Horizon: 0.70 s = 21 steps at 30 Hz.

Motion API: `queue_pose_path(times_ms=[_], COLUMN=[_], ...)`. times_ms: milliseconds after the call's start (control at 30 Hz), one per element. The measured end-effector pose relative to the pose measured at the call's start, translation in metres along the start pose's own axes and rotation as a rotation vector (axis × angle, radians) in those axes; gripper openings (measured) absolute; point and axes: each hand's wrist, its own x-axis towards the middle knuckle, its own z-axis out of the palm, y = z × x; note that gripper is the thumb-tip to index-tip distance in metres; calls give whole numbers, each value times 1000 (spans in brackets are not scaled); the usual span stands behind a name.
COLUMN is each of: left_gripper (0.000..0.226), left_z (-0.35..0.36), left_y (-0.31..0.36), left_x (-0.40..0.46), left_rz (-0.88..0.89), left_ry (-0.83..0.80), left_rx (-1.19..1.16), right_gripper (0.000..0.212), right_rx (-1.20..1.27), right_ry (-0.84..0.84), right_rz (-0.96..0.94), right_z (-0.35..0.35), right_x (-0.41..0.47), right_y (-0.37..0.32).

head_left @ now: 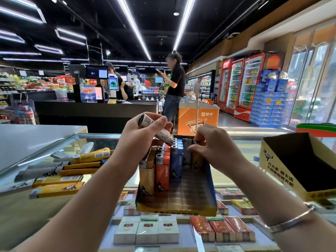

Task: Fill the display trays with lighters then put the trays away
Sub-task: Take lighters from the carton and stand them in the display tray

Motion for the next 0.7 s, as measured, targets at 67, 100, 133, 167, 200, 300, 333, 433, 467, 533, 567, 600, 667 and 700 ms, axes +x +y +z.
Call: queue_pose_path(times_ms=[67,100,133,167,200,300,333,433,467,533,567,600,667,700], left_gripper=[11,8,8,9,11,13,13,10,9,7,6,5,5,8], left_z=[0,0,0,0,0,0,0,-1,-1,-1,-1,-1,-1,-1], left_y=[1,1,2,2,3,4,5,6,7,8,9,9,12,13], left_x=[0,0,0,0,-1,-2,-3,-3,-2,-1,-1,-1,-2,-2], left_rz=[-12,-23,-34,-42,-47,-41,-27,21,29,33,31,25,18,22], left_ry=[0,-2,-3,-4,-8,-19,-15,-2,3,9,7,-1,-38,-63], left_rx=[-3,-9,-20,-32,-40,-44,-40,-52,-73,-123,-148,-180,-248,-268], right_gripper=[16,12,8,5,5,10,13,19,21,29,33,36,37,36], right_rx=[15,21,22,19,13,-34,-68,-148,-110,50,121,181,325,412], right_ry=[-25,-37,-50,-62,-71,-59,-37,71,107,137,135,125,98,93], right_rz=[9,9,7,2,-5,-30,-38,-102,-127,-150,-162,-173,-167,-147], right_z=[-2,-3,-5,-6,-7,-8,-7,-7,-8,-9,-9,-8,-5,-4], right_x=[1,1,2,2,2,2,1,-1,-1,-1,-1,-2,-4,-5], right_y=[2,2,3,4,4,3,2,-3,-6,-15,-19,-24,-33,-36])
